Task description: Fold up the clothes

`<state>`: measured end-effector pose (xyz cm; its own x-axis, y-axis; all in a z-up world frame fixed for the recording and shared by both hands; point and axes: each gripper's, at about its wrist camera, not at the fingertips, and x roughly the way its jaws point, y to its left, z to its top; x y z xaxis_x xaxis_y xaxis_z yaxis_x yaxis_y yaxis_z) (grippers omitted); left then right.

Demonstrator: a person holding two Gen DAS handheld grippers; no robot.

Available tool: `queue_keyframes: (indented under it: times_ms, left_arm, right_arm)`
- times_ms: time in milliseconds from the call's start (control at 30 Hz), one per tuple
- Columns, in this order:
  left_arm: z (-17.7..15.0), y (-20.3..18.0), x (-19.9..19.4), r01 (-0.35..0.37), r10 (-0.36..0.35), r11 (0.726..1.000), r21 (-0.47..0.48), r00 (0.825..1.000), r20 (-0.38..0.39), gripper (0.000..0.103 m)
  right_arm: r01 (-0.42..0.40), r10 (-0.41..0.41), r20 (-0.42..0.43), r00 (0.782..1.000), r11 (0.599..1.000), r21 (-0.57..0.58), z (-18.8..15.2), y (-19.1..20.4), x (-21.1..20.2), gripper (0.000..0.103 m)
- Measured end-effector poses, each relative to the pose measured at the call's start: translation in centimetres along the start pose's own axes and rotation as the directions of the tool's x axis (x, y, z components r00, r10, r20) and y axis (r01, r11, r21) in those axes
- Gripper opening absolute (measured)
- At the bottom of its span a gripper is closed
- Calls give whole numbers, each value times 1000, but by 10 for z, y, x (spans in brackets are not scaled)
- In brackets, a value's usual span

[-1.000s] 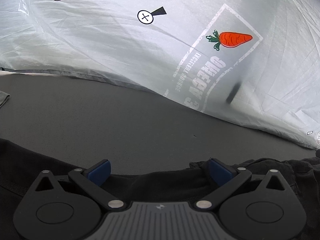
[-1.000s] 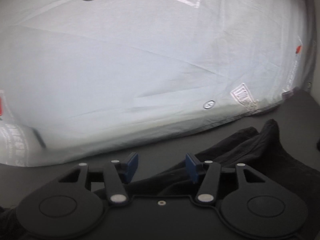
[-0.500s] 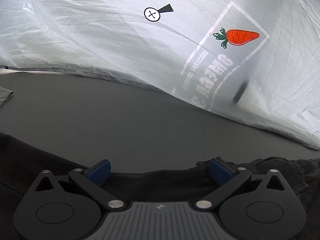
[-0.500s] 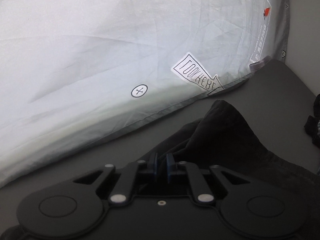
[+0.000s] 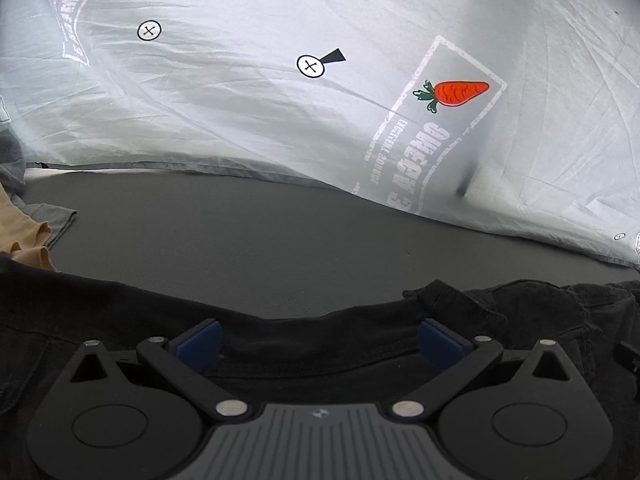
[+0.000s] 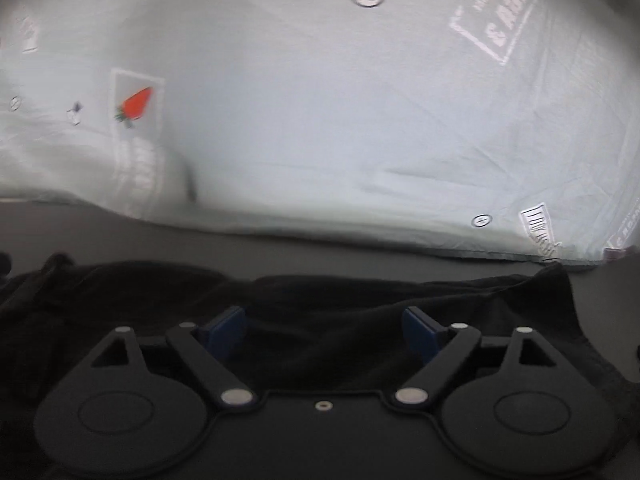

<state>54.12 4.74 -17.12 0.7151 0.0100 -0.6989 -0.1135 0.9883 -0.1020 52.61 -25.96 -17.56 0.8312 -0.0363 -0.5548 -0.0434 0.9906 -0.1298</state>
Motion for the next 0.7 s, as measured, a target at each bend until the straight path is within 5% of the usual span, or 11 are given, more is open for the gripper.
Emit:
queue_keyframes:
  times_ms: [133, 200, 467, 500, 567, 600, 700]
  left_arm:
    - [-29, 47, -48, -79, 79, 996, -28, 997, -14, 103]
    - [-49, 76, -73, -111, 109, 991, -73, 994, -27, 103]
    - [-112, 161, -133, -198, 178, 921, -337, 980, -90, 103]
    - [-117, 167, -135, -194, 170, 911, -365, 981, -97, 103]
    - [-126, 177, -137, -186, 152, 895, -406, 982, -116, 103]
    - [-129, 180, -137, -183, 142, 891, -416, 982, -126, 103]
    - [-134, 185, -134, -164, 114, 895, -414, 983, -144, 103]
  right_arm:
    - [-41, 36, -131, 991, 999, -36, -50, 37, -27, 90]
    - [31, -16, -159, 987, 995, 95, -64, 18, -33, 100]
    - [209, -133, -294, 947, 946, 247, -80, -21, -68, 101]
    - [215, -141, -293, 946, 946, 241, -81, -16, -75, 94]
    - [201, -128, -303, 944, 954, 221, -83, -2, -89, 61]
    - [181, -111, -309, 944, 961, 208, -83, 6, -95, 31]
    - [102, -52, -282, 958, 981, 165, -83, 42, -120, 14]
